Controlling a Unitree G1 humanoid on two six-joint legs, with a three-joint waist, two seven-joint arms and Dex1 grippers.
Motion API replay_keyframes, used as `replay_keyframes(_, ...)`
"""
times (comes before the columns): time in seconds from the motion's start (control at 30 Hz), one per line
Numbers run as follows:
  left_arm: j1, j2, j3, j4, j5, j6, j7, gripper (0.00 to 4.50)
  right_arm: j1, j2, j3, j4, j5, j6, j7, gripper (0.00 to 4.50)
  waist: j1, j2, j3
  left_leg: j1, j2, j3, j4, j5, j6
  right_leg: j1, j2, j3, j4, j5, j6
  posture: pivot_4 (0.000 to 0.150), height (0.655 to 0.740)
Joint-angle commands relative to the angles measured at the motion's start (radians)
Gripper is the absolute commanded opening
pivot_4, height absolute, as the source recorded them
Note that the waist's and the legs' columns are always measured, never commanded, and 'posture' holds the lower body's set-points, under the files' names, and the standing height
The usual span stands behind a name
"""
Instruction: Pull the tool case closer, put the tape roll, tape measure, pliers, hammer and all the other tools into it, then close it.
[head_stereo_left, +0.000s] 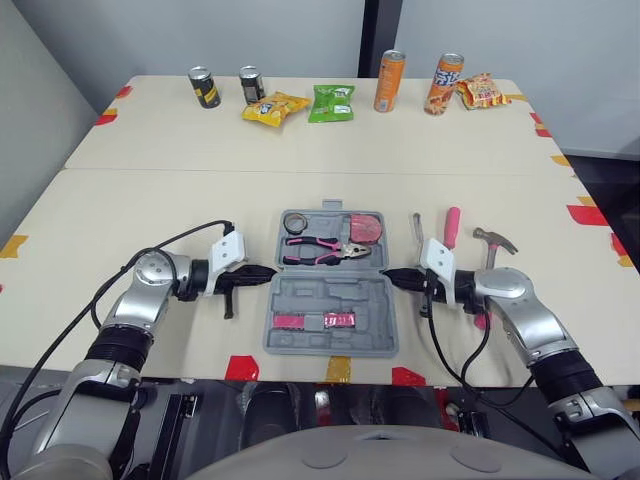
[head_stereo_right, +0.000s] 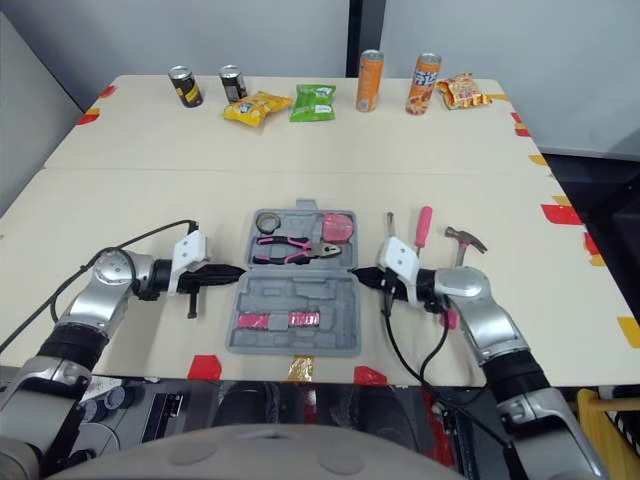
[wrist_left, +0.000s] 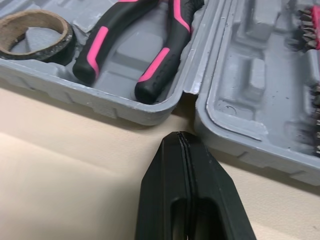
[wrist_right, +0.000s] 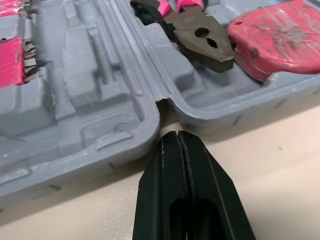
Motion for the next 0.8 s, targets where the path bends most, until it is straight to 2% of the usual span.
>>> replay_keyframes(0.03, -0.018, 0.012, 0.031, 0.052, 0.014, -0.020, 0.044, 0.00, 0.008, 0.000, -0.019, -0.040, 0.026, -0.007, -0.002, 0.08, 0.000, 0.000, 0.000, 0.000, 0.000, 0.000, 0.000, 0.000, 0.000, 0.000, 0.000, 0.000, 0.000, 0.000, 0.000, 0.150, 0.7400)
replay_keyframes(0.23, 0.006, 0.028, 0.065, 0.029, -0.037, -0.023, 0.022, 0.00, 0.037, -0.023, -0.060, -0.062, 0.062, -0.010, 0.000, 0.08, 0.000, 0.000, 0.000, 0.000, 0.000, 0.000, 0.000, 0.000, 0.000, 0.000, 0.000, 0.000, 0.000, 0.000, 0.000, 0.150, 0.7400)
replay_keyframes(0.43, 0.130, 0.057, 0.229, -0.142, -0.235, 0.045, -0.018, 0.00, 0.152, -0.063, -0.224, -0.159, 0.238, -0.013, 0.043, 0.08, 0.009, 0.000, 0.001, -0.001, 0.000, 0.000, 0.000, 0.000, -0.001, 0.000, 0.000, 0.000, -0.002, 0.000, 0.001, 0.150, 0.7400)
replay_keyframes(0.53, 0.227, 0.078, 0.317, -0.239, -0.301, 0.089, 0.009, 0.71, 0.231, -0.090, -0.326, -0.196, 0.313, -0.018, 0.057, 0.00, 0.011, 0.000, 0.001, -0.001, 0.000, 0.000, 0.000, -0.001, -0.001, 0.000, 0.000, 0.000, -0.003, 0.000, 0.001, 0.150, 0.7400)
replay_keyframes(0.6, 0.318, 0.092, 0.384, -0.297, -0.339, 0.123, 0.030, 1.48, 0.300, -0.108, -0.411, -0.197, 0.359, -0.026, 0.070, 0.00, 0.011, -0.001, 0.001, -0.001, 0.001, 0.000, -0.001, -0.001, -0.002, 0.000, 0.000, 0.000, -0.004, 0.000, 0.001, 0.150, 0.7400)
replay_keyframes(0.7, 0.453, 0.104, 0.472, -0.320, -0.349, 0.118, 0.050, 2.47, 0.400, -0.126, -0.526, -0.181, 0.401, -0.038, 0.079, 0.73, 0.010, -0.001, 0.001, -0.002, 0.000, 0.000, -0.002, -0.001, -0.001, 0.000, 0.000, 0.000, -0.006, 0.000, 0.001, 0.150, 0.7400)
replay_keyframes(0.8, 0.561, 0.105, 0.556, -0.308, -0.356, 0.100, 0.066, 3.58, 0.479, -0.124, -0.637, -0.118, 0.426, -0.067, 0.078, 1.78, 0.007, -0.001, 0.001, -0.001, 0.001, 0.000, -0.002, -0.003, 0.003, 0.000, 0.000, 0.000, -0.008, 0.000, 0.001, 0.150, 0.7400)
